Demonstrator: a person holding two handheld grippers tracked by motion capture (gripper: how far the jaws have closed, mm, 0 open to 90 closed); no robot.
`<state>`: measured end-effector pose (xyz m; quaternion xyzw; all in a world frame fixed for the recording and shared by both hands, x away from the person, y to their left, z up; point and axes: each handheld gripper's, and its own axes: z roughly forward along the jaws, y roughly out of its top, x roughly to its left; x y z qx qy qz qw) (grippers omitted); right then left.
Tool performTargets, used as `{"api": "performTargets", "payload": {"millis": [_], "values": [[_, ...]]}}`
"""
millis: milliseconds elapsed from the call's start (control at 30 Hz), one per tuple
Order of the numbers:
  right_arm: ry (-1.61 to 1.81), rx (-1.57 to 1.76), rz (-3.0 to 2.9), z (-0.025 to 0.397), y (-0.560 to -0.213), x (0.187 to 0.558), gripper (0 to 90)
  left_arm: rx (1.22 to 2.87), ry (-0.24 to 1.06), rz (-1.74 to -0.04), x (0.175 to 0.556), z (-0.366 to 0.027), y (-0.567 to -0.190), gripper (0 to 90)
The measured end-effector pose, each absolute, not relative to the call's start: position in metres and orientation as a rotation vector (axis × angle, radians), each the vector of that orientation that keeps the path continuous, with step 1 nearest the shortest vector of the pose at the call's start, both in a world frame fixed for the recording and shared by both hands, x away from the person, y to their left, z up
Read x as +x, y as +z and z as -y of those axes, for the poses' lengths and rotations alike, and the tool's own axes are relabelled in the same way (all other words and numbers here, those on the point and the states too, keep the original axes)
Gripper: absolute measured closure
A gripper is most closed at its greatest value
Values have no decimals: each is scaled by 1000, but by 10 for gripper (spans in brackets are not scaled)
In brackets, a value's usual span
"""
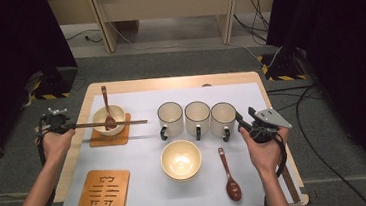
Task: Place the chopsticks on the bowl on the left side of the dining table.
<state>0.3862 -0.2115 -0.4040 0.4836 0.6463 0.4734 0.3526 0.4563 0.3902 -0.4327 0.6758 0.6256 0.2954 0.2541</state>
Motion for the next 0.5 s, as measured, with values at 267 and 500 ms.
{"api": "performTargets", "payload": {"millis": [267,500], "values": [[1228,1253,-1672,211,-404,386,493,1839,805,-1700,456,-390,-434,892],[1226,1248,-1675,210,-405,387,493,1845,803,-1696,456,-388,-433,891]]}}
